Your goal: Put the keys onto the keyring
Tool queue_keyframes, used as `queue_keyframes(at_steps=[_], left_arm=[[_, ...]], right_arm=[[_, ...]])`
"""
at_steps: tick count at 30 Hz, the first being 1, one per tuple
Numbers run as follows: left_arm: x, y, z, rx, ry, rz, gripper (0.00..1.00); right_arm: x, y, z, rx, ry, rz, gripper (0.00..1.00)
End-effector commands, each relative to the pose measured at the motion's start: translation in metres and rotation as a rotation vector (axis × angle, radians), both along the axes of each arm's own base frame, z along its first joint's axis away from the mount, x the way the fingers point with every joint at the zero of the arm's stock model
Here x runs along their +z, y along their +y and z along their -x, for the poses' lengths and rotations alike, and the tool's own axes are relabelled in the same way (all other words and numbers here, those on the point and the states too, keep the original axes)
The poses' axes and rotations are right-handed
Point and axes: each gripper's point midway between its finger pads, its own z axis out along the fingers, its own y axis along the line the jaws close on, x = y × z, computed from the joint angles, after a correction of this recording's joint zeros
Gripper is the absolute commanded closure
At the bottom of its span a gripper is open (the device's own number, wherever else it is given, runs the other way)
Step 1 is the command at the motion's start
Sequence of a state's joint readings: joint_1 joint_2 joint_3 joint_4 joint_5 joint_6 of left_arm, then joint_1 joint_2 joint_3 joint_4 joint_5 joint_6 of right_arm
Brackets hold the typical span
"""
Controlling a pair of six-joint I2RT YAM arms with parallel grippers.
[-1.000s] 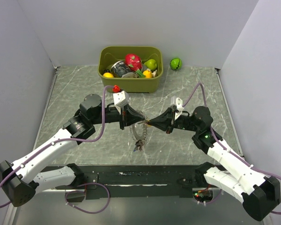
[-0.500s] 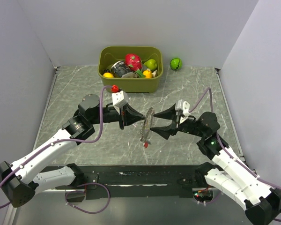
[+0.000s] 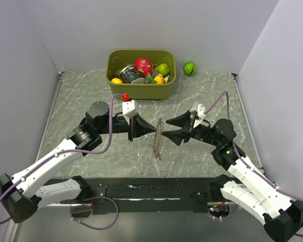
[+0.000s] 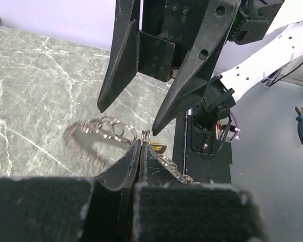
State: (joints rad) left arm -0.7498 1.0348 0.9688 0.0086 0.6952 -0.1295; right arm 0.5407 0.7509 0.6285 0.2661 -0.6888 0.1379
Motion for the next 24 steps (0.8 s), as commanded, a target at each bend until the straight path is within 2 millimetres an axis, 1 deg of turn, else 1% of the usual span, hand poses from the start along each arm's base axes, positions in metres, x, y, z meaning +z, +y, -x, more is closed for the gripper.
queue_keyframes(at_steps=[1,2,6,10,13,16,21,24], left_arm=[[0.025,0.003,0.008,-0.026,-0.08,0.054,0.99],[0.024,0.002,0.007,-0.029,-0.078,0.051,0.99],[0.024,-0.001,0.008,-0.046,-0.076,0.052,0.99],[0.026,-0.001,0.008,-0.049,-0.078,0.057,0.99],[0.027,-0.001,0.008,-0.048,-0.081,0.057,0.99],[0.027,-0.001,0.007,-0.045,-0.081,0.056,0.99],[0.027,-0.001,0.007,-0.046,-0.082,0.058,0.99],[0.027,-0.002,0.007,-0.049,-0.084,0.056,0.99]], right_arm=[[0.042,-0.001,0.01,0.032,-0.101,-0.081,0.38],[0.042,0.001,0.016,0.066,-0.109,-0.08,0.42],[0.044,0.006,0.026,0.139,-0.129,-0.073,0.49],[0.041,0.011,0.026,0.185,-0.111,-0.056,0.6],[0.036,0.014,0.028,0.208,-0.096,-0.048,0.65],[0.032,0.015,0.03,0.23,-0.083,-0.042,0.67],[0.029,0.018,0.029,0.253,-0.07,-0.033,0.64],[0.028,0.02,0.03,0.274,-0.064,-0.031,0.69]])
